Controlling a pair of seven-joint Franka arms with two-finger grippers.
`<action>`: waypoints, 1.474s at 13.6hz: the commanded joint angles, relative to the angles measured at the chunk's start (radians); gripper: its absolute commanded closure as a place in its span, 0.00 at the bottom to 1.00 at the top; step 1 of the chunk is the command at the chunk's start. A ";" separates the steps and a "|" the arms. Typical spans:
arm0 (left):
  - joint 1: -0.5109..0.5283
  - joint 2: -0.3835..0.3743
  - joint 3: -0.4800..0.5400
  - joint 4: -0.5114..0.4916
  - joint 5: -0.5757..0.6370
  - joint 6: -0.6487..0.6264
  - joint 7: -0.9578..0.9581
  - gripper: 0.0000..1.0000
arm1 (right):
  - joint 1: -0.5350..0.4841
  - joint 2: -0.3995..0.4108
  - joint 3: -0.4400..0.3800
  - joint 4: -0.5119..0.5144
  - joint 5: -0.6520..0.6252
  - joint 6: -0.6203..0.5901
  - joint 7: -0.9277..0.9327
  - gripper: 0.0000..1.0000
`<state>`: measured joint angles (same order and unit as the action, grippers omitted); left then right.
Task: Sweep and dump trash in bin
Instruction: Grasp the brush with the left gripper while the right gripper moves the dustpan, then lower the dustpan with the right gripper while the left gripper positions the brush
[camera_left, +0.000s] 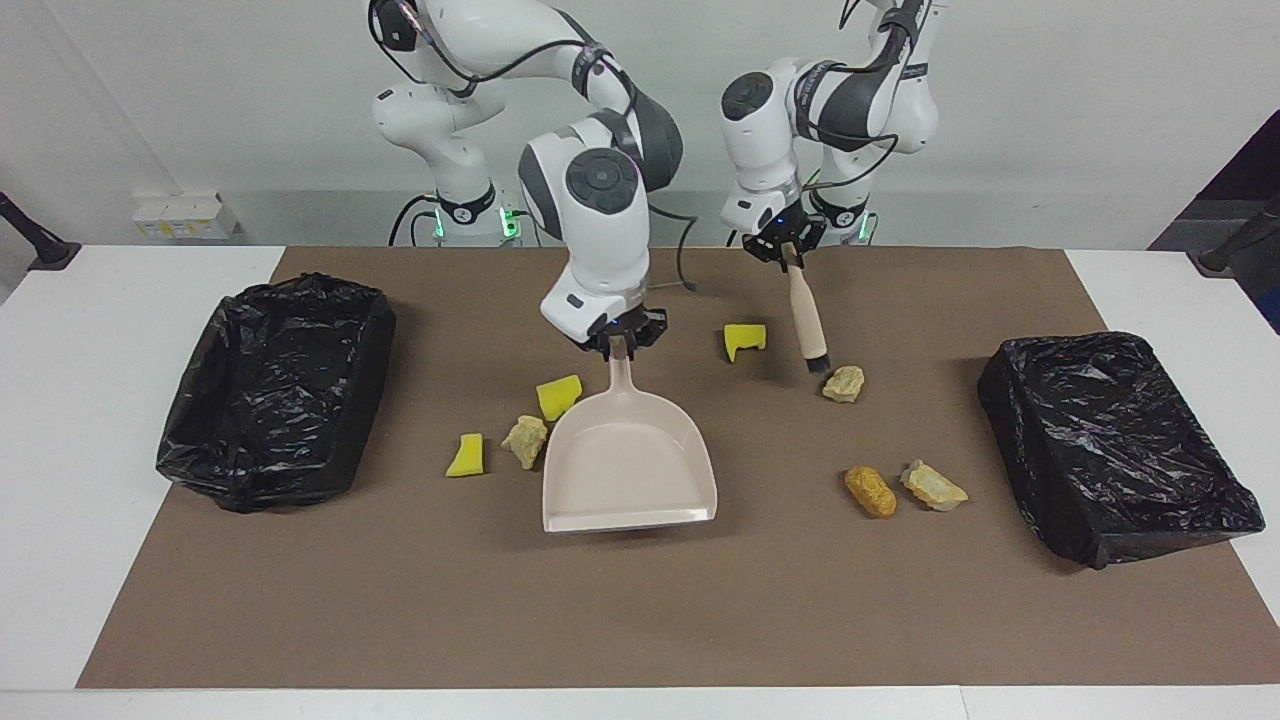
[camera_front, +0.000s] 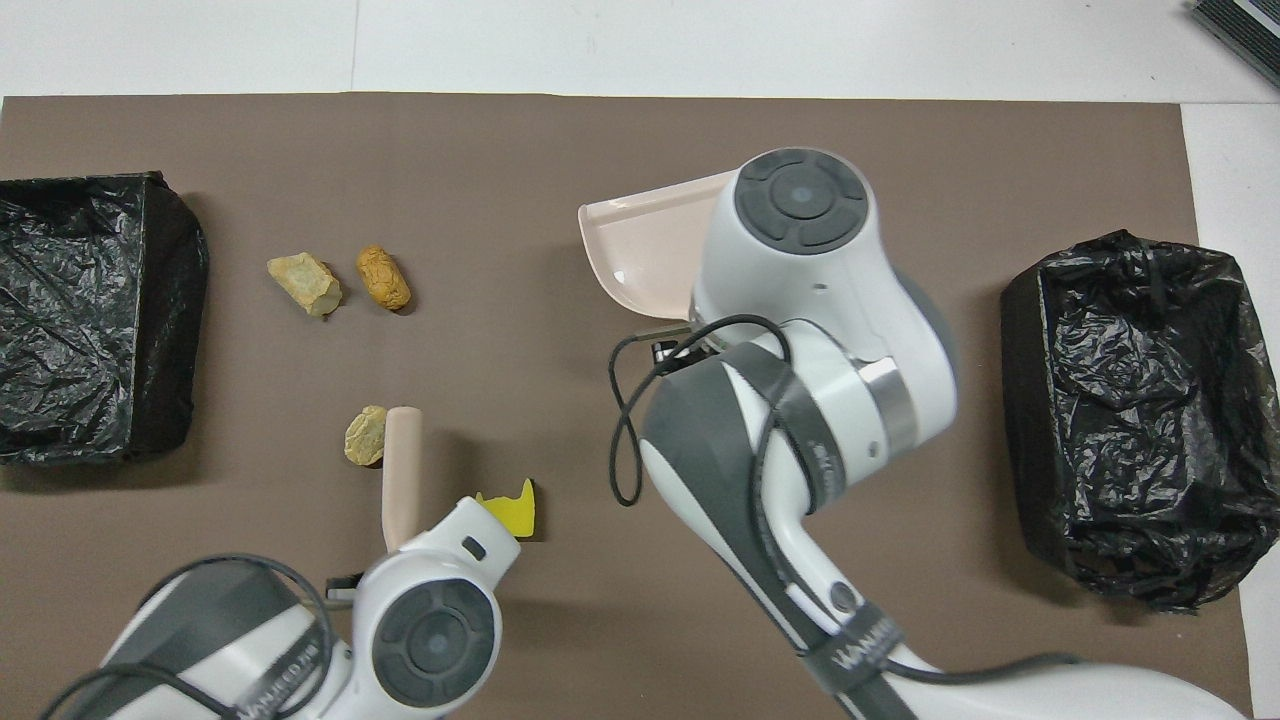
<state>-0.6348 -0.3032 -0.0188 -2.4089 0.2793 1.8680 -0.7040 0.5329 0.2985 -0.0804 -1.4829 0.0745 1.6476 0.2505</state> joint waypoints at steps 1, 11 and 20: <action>0.166 0.054 -0.009 0.056 0.020 0.058 0.183 1.00 | -0.042 -0.064 0.010 -0.030 -0.047 -0.099 -0.268 1.00; 0.541 0.286 -0.007 0.224 0.000 0.281 0.693 1.00 | -0.171 -0.001 0.014 -0.079 -0.084 0.037 -1.195 1.00; 0.564 0.366 -0.013 0.215 -0.236 0.378 0.796 1.00 | -0.031 0.054 0.019 -0.151 -0.194 0.057 -1.124 1.00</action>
<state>-0.0294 0.0513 -0.0346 -2.2058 0.0889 2.2441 0.0838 0.4961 0.3554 -0.0633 -1.6052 -0.0779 1.6885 -0.9095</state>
